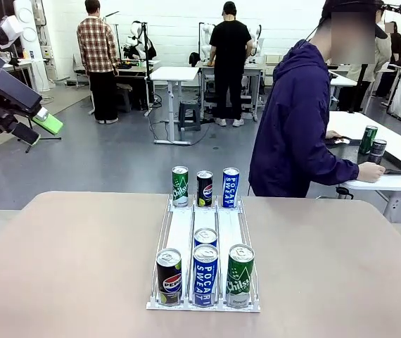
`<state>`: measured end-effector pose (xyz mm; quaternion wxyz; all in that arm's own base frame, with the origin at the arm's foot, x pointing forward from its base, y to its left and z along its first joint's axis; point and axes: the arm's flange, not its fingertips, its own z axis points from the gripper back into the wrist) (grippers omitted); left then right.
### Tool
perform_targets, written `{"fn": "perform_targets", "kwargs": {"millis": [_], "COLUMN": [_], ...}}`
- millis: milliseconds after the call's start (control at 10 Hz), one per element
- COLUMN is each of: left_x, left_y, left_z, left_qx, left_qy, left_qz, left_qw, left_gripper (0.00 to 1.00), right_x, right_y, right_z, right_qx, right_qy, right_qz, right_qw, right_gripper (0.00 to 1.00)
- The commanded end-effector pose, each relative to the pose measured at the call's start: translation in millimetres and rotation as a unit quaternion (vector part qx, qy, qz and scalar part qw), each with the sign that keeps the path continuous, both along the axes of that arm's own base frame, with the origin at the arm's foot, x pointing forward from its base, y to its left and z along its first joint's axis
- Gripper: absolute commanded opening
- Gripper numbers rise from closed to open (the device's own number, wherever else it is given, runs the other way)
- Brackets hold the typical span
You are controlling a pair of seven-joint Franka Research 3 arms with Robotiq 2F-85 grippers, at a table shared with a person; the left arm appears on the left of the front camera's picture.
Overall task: Retrieve and hand over the desired beverage to the person.
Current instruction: Place the picked can on the Handle tray extended by the person.
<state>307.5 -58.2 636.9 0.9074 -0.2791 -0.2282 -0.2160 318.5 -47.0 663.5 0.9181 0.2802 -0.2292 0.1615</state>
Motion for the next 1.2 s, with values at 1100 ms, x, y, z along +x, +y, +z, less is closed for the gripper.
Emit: {"fn": "perform_targets", "kwargs": {"millis": [1100], "left_x": [-0.5], "left_y": [0.6], "left_z": [0.2], "left_qx": [-0.002], "left_qy": [0.001], "left_qz": [-0.004], "left_qw": [1.000], "left_gripper": [1.00], "right_x": [3.4], "right_y": [-1.0], "right_z": [-1.9], "right_qx": [-0.003], "right_qy": [-0.002], "right_qz": [0.003], "right_qw": [1.000], "right_gripper": [1.00]}}
